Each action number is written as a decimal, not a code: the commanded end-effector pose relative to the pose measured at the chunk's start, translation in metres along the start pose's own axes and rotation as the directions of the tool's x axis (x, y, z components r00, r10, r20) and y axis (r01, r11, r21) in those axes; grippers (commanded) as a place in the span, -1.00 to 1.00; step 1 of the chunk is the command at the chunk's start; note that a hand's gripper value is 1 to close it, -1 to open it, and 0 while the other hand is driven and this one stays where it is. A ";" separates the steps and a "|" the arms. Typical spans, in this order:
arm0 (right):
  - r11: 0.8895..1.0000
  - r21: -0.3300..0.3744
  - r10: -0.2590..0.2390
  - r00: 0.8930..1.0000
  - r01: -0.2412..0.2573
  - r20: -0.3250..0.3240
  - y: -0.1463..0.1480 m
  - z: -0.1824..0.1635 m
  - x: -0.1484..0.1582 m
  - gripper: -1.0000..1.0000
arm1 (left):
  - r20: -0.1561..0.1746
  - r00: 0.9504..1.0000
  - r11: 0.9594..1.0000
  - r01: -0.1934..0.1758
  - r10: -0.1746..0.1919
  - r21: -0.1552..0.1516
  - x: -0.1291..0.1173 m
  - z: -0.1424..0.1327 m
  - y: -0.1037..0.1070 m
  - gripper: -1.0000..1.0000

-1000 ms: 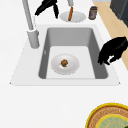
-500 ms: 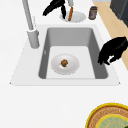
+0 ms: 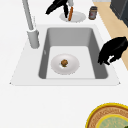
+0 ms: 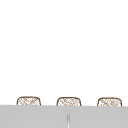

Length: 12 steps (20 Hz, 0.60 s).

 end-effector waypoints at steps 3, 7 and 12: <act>1.000 -0.003 -0.012 0.999 0.012 -0.042 0.008 0.022 -0.019 -1.00 | 0.000 1.000 1.000 0.000 0.000 0.000 0.000 0.000 0.000 0.00; 1.000 -0.022 -0.019 0.995 0.017 -0.094 0.018 0.029 -0.035 -1.00 | 0.000 1.000 1.000 0.000 0.000 0.000 0.000 0.000 0.000 0.00; 0.999 0.016 -0.033 0.990 0.036 -0.137 0.024 0.036 -0.058 -1.00 | 0.000 1.000 1.000 0.000 0.000 0.000 0.000 0.000 0.000 0.00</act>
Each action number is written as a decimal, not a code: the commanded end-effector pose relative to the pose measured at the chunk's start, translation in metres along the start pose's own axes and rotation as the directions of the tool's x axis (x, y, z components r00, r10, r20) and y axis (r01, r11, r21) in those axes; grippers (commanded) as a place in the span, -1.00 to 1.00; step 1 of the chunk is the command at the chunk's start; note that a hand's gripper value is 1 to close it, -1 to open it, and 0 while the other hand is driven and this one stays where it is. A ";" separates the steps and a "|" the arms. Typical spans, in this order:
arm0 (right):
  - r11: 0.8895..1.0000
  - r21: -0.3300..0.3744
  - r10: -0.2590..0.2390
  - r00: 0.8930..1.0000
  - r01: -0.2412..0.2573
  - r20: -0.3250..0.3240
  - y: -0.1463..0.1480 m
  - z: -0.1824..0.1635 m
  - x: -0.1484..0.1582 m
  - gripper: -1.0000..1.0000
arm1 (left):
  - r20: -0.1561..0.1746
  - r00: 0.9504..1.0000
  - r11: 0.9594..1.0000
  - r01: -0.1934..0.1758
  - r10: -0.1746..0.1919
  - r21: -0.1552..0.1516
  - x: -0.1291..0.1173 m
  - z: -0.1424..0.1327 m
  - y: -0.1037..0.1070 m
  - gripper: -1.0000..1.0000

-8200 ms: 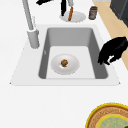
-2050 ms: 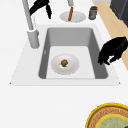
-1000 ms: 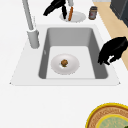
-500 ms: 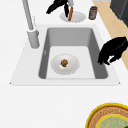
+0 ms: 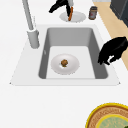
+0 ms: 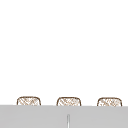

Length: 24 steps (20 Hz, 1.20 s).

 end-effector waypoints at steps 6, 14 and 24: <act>0.999 0.015 -0.035 0.995 0.036 -0.096 0.013 0.010 -0.045 -1.00 | 0.000 1.000 1.000 0.000 0.000 0.000 0.000 0.000 0.000 0.00; 0.997 0.051 -0.053 0.990 0.060 -0.128 0.022 0.038 -0.078 -1.00 | 0.000 1.000 1.000 0.000 0.000 0.000 0.000 0.000 0.000 0.00; 0.996 0.067 -0.052 0.987 0.063 -0.154 0.036 0.088 -0.115 -1.00 | 0.000 1.000 1.000 0.000 0.000 0.000 0.000 0.000 0.000 0.00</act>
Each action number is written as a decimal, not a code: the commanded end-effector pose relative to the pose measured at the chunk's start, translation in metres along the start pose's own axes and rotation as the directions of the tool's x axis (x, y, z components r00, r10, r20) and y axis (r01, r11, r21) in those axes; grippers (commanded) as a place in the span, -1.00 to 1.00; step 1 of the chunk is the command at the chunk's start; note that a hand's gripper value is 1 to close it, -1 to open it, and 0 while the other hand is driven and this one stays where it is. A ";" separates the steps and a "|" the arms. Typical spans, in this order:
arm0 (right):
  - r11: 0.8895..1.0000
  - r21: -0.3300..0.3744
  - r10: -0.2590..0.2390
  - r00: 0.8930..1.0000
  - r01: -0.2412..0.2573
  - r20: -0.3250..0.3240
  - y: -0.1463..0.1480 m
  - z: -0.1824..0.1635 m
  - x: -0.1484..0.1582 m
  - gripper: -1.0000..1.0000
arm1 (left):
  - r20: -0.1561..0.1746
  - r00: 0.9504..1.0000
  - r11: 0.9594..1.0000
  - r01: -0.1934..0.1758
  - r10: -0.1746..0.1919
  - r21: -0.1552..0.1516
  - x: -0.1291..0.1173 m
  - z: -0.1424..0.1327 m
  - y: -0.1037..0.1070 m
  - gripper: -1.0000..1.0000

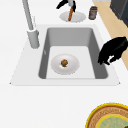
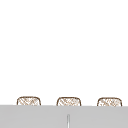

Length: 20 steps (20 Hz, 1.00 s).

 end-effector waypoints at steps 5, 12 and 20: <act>0.998 0.057 -0.009 0.999 0.011 -0.037 0.019 0.042 -0.011 -1.00 | 0.000 1.000 1.000 0.000 0.000 0.000 0.000 0.000 0.000 0.00; 0.979 0.200 0.041 0.997 -0.027 -0.063 0.019 0.039 -0.013 -1.00 | 0.000 1.000 1.000 0.000 0.000 0.000 0.000 0.000 0.000 0.00; 0.935 0.354 0.047 0.996 -0.018 -0.072 0.030 0.029 -0.014 -1.00 | 0.000 1.000 1.000 0.000 0.000 0.000 0.000 0.000 0.000 0.00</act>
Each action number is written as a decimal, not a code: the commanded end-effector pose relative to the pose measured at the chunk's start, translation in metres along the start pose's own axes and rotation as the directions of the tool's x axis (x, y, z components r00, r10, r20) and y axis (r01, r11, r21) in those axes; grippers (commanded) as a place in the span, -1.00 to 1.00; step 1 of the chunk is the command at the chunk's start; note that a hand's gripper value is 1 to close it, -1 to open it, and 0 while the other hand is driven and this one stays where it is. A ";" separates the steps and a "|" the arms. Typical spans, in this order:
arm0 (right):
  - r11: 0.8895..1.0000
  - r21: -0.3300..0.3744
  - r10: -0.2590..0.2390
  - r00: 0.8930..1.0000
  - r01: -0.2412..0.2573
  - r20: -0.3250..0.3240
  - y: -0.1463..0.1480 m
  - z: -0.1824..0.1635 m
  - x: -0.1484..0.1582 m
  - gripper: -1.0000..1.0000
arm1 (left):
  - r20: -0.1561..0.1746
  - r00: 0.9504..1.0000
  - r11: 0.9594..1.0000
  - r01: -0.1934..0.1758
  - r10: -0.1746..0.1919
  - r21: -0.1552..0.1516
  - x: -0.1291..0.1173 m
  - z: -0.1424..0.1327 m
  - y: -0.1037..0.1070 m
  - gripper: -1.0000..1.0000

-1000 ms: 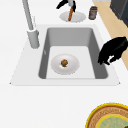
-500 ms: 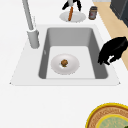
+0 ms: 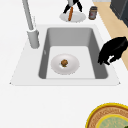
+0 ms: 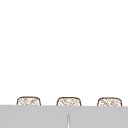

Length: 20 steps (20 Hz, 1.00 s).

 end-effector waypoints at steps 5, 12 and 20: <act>0.991 0.134 0.032 0.999 -0.028 -0.024 0.010 -0.011 0.004 -1.00 | 0.000 1.000 1.000 0.000 0.000 0.000 0.000 0.000 0.000 0.00; 0.963 0.268 0.027 0.999 -0.019 -0.025 0.007 -0.023 0.006 -1.00 | 0.000 1.000 1.000 0.000 0.000 0.000 0.000 0.000 0.000 0.00; 0.971 0.237 0.022 0.999 -0.014 -0.035 0.006 -0.031 0.008 -1.00 | 0.000 1.000 1.000 0.000 0.000 0.000 0.000 0.000 0.000 0.00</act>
